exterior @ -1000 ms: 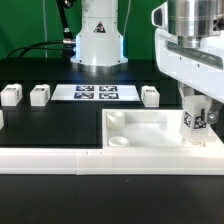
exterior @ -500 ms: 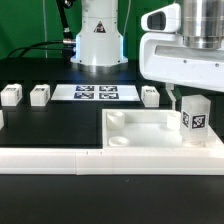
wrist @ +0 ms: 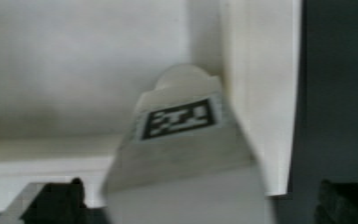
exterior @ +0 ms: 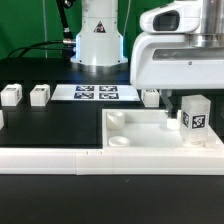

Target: Assemble square table

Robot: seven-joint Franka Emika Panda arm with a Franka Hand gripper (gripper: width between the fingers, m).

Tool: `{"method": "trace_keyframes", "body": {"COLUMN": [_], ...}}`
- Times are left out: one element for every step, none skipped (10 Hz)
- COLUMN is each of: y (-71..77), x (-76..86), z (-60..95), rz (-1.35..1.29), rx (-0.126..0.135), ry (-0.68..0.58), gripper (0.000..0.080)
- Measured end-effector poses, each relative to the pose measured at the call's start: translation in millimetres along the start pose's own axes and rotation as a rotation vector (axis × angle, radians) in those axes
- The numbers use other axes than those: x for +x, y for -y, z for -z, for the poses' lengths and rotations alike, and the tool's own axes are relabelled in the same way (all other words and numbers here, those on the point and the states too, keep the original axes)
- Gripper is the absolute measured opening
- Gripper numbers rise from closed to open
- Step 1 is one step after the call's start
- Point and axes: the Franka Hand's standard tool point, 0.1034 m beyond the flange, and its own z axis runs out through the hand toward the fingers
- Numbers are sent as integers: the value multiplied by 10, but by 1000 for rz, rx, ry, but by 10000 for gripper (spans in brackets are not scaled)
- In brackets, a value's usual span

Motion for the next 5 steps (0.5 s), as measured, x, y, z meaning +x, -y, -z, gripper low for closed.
{"method": "trace_keyframes", "body": {"y": [14, 24, 23, 31, 26], "x": [-5, -8, -9, -11, -11], "z": [-4, -7, -9, -11, -12], "rz": [-20, -34, -51, -110, -181], "rx": [0, 0, 1, 3, 6], "ry": [1, 1, 2, 2, 4], "gripper": [640, 640, 463, 463, 285]}}
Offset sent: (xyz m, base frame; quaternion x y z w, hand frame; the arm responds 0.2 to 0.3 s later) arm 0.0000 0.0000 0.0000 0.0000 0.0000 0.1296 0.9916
